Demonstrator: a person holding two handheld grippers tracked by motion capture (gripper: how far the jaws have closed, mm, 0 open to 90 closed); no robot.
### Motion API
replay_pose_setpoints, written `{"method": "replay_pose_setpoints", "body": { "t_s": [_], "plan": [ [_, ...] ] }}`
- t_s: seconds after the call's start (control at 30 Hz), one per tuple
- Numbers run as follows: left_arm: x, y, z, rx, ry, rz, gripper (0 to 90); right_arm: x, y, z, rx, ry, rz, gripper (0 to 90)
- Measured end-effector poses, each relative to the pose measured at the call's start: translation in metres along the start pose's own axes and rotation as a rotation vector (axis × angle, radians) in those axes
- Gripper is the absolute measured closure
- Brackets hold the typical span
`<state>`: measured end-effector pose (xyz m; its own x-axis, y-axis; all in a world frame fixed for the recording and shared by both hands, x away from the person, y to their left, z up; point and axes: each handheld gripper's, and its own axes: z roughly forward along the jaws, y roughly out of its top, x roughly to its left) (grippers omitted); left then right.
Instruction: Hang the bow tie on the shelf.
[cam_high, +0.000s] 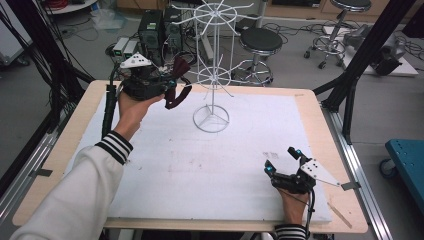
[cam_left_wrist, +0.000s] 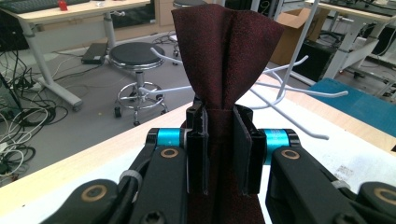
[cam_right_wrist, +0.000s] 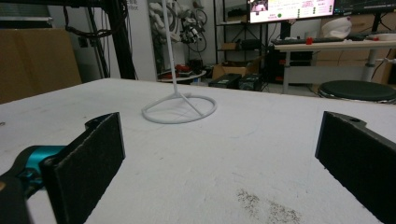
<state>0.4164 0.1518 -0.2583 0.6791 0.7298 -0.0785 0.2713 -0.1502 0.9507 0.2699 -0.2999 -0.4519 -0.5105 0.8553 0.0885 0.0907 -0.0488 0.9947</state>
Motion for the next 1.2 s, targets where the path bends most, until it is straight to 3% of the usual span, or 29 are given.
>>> {"method": "replay_pose_setpoints", "body": {
  "t_s": [0.6,1.2],
  "plan": [
    [-0.017,0.003,0.018,0.016,-0.016,0.007,76.8,0.000,0.000,0.000,-0.001,0.000,0.001,0.7],
    [-0.027,-0.002,0.037,0.083,-0.030,0.031,76.3,0.000,0.000,0.000,-0.001,0.002,0.001,0.7]
  ]
}}
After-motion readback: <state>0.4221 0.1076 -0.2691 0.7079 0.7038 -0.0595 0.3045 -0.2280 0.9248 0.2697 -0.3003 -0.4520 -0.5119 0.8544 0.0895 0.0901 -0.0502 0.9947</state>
